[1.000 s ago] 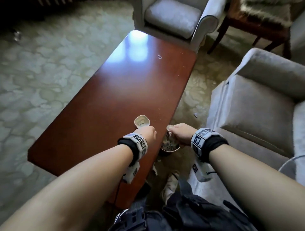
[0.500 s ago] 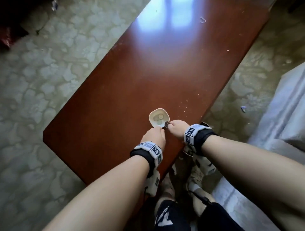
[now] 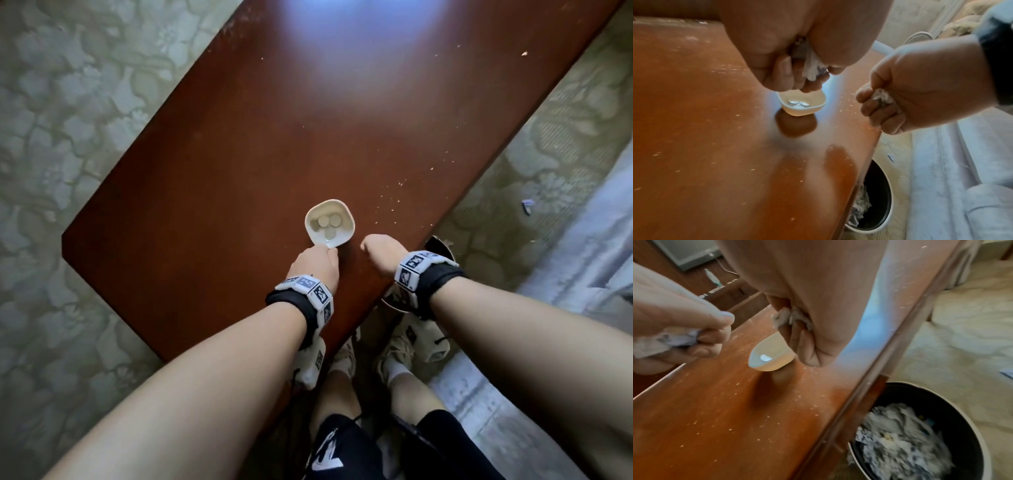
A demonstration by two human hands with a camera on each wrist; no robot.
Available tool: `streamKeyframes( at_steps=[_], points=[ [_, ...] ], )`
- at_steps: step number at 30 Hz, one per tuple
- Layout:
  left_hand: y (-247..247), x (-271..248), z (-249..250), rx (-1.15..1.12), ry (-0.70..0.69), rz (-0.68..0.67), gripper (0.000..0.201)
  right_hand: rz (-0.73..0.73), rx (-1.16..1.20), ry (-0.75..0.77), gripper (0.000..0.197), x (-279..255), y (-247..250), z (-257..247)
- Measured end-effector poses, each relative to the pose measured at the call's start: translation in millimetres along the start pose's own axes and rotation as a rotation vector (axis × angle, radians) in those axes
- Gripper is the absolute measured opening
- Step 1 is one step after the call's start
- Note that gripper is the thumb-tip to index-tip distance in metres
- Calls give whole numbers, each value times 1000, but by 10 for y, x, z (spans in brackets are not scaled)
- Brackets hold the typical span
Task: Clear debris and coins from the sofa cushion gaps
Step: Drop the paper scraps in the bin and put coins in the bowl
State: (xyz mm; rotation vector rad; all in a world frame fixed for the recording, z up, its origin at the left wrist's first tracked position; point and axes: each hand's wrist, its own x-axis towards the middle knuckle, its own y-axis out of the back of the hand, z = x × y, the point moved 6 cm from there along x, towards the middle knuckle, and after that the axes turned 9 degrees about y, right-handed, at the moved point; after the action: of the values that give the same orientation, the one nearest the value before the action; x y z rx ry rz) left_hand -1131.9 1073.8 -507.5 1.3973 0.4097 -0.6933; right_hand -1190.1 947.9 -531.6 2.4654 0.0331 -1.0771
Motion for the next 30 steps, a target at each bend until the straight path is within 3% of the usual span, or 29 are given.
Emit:
streamKeyframes(
  at_steps=[3,8,12,17,21,25,30],
  points=[
    [-85,-67,337,71,-87,-76,41,-41,48,-73,29,-176,137,339],
    [-418,-216,971,218,-237,-263,39,129,253,-238,34,-482,454,1025],
    [-746,-395,1407,293,-334,-327,33,188,335,-299,35,-705,599,1407],
    [-1087,-429,1582,256,-173,-350,30,209,463,-341,27,-792,642,1713],
    [-1213,-402,1675,226,-152,-292,25,210,478,-343,37,-761,587,1785],
    [-1322,-332,1718,169,-106,-339,33,208,552,-341,43,-662,477,1839],
    [-1303,-251,1652,115,-43,-286,37,263,646,-392,60,-620,363,1915]
  ],
)
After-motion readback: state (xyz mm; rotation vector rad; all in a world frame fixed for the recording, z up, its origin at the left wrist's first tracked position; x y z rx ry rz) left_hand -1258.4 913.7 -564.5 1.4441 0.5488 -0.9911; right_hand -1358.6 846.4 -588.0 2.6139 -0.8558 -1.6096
